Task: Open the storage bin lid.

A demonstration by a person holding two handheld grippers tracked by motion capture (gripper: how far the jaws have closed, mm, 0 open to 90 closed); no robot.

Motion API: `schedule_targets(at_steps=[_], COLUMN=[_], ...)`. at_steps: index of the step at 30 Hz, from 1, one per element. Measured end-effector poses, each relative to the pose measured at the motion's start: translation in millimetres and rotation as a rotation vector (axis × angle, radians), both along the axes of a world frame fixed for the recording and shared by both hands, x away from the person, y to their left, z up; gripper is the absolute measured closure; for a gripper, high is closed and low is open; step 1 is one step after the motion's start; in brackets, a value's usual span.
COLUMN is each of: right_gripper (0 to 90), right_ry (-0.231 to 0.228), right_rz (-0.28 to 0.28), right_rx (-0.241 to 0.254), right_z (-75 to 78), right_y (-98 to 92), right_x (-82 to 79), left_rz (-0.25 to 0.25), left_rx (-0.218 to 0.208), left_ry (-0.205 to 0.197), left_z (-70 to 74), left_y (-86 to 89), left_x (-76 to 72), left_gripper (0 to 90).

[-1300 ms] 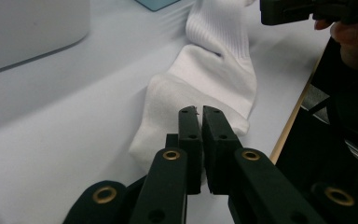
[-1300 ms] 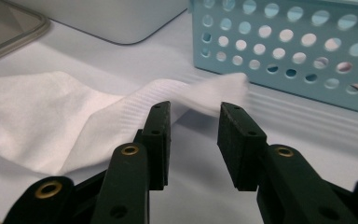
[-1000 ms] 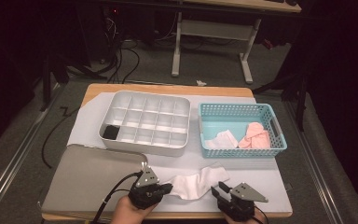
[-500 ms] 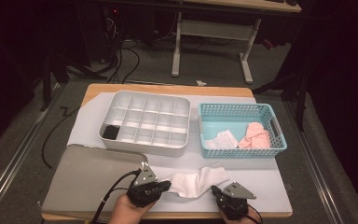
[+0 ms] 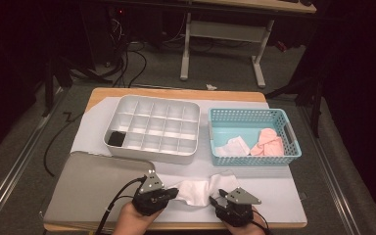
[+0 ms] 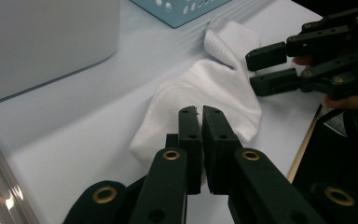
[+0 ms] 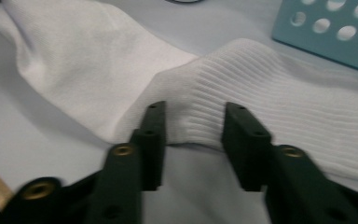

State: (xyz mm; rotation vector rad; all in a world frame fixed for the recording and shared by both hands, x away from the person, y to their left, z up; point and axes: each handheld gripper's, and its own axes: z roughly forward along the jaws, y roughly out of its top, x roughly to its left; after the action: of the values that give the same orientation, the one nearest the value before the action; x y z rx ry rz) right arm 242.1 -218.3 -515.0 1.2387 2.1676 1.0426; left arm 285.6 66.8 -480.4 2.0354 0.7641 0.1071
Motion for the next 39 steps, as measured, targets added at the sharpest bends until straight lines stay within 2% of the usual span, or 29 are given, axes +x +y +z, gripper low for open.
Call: schedule_targets(at_steps=[2, 5, 9, 11, 18, 21, 24, 26, 29, 32, 39], right_gripper=[77.9, 86.1, 87.9, 87.9, 87.7, 87.7, 87.6, 87.5, 87.3, 87.2, 86.8], right_ry=[-0.010, -0.008, -0.009, -0.018, -0.063, -0.083, -0.097, -0.087, -0.056, -0.025, 0.037], right_rz=[-0.006, -0.015, -0.009, -0.014, -0.043, -0.054, -0.066, -0.078, -0.084, -0.078, -0.048], right_rx=[-0.021, -0.014, -0.020, 0.002, 0.069, 0.067, 0.069, 0.072, 0.063, 0.061, 0.050], right_z=[0.4, 0.3, 2.9, 8.8, 41.1, 53.5, 62.9, 66.3, 63.0, 57.4, 49.4], right_y=[0.7, -0.2, -1.1, -4.6, -18.2, -21.0, -24.6, -27.7, -29.9, -29.3, -18.3], right_x=[0.8, 2.3, -0.8, -6.7, -32.8, -43.1, -50.9, -52.7, -48.2, -36.4, 9.6], left_rz=[0.000, 0.000, -0.001, -0.006, -0.069, -0.096, -0.122, -0.125, -0.109, -0.086, -0.032], left_rx=[0.002, 0.000, 0.001, 0.000, -0.011, -0.008, -0.026, -0.030, -0.032, -0.035, -0.024], left_ry=[0.000, -0.001, -0.003, -0.002, 0.030, 0.037, 0.043, 0.039, 0.039, 0.035, 0.042], left_z=[-0.2, -1.3, -1.9, -2.1, -6.1, -8.1, -6.6, -5.2, -6.1, -6.3, -8.3], left_y=[0.4, 0.3, 1.3, 1.4, -5.0, -9.4, -12.9, -14.8, -14.9, -12.9, -9.1], left_x=[0.0, 0.0, -0.7, -2.0, -15.6, -21.8, -26.8, -27.3, -22.7, -16.9, -0.9], left_gripper=[86.5, 86.5, 86.4, 86.3, 85.8, 85.8, 85.8, 85.6, 85.5, 85.6, 85.0])
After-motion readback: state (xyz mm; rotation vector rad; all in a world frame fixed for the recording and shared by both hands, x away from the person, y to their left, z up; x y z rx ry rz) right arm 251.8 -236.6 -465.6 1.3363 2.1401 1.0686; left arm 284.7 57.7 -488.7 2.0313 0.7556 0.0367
